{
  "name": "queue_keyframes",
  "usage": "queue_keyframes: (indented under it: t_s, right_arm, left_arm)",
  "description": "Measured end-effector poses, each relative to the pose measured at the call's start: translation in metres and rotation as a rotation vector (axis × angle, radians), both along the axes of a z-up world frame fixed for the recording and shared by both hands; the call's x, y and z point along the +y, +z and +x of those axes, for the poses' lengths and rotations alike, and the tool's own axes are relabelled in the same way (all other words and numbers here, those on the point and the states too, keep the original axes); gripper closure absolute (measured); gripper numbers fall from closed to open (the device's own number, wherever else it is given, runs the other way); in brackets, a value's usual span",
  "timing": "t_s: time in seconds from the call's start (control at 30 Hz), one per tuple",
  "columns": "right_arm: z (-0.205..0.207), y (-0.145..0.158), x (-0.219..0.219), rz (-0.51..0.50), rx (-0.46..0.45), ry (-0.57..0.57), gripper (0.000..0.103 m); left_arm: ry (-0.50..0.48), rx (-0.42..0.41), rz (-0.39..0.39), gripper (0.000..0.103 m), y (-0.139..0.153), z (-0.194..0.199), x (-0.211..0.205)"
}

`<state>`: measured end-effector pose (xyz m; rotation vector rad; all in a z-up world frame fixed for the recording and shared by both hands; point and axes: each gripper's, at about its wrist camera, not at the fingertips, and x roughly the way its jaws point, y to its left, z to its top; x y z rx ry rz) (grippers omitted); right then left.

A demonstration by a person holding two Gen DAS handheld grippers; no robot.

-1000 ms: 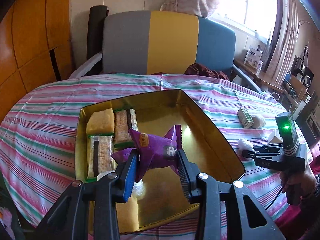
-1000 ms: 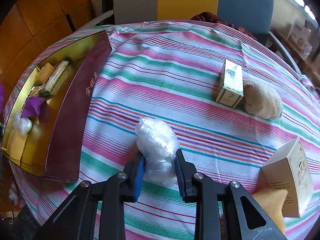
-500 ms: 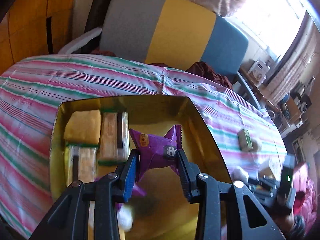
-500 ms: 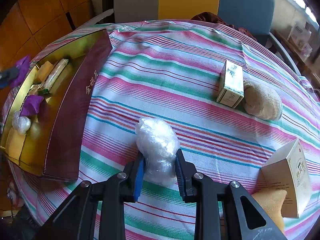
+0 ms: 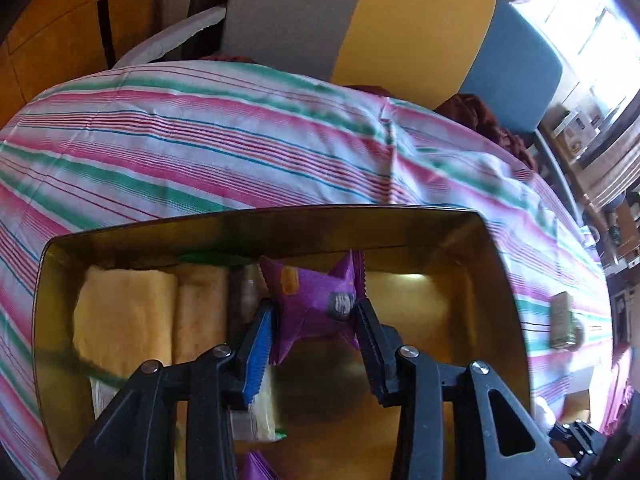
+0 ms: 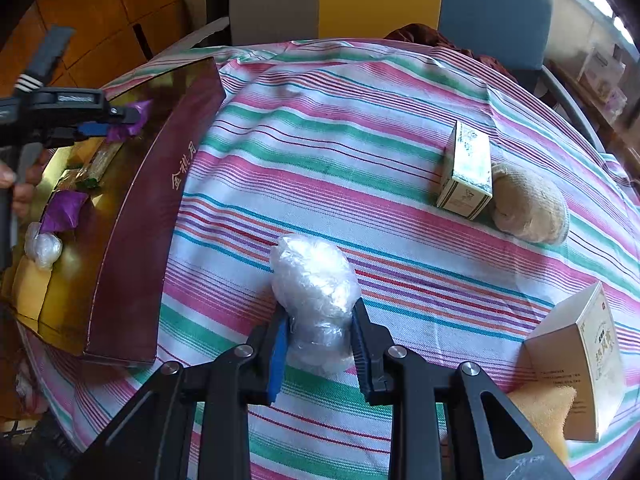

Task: Organize objects
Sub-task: 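Drop the purple snack packet into the gold tray by opening the left gripper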

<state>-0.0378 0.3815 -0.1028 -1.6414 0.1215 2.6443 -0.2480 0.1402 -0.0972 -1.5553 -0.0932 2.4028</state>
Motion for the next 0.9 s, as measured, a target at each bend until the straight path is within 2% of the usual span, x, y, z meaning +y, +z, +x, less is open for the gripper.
queue_keyframes:
  t_s: [0.07, 0.2, 0.33, 0.57, 0.73, 0.9]
  right_arm:
    - [0.000, 0.000, 0.000, 0.000, 0.000, 0.000, 0.074]
    - [0.000, 0.000, 0.000, 0.001, 0.000, -0.001, 0.074]
    - [0.000, 0.000, 0.000, 0.001, 0.001, -0.003, 0.074]
    - [0.000, -0.001, -0.002, 0.014, 0.005, -0.001, 0.074]
    - [-0.001, -0.006, -0.009, 0.024, 0.009, -0.004, 0.074]
    - [-0.003, -0.009, -0.013, 0.026, 0.013, -0.010, 0.074]
  left_arm:
    - [-0.018, 0.029, -0.024, 0.056, 0.002, 0.002, 0.001]
    - [-0.017, 0.020, -0.006, 0.051, 0.007, 0.007, -0.005]
    - [-0.015, 0.074, -0.014, 0.049, 0.028, 0.024, -0.012]
    - [0.003, 0.210, -0.031, 0.049, 0.070, 0.082, -0.032]
    - [0.010, 0.240, -0.025, 0.049, 0.078, 0.123, -0.045]
    - [-0.002, 0.305, -0.067, 0.049, 0.084, 0.158, -0.052]
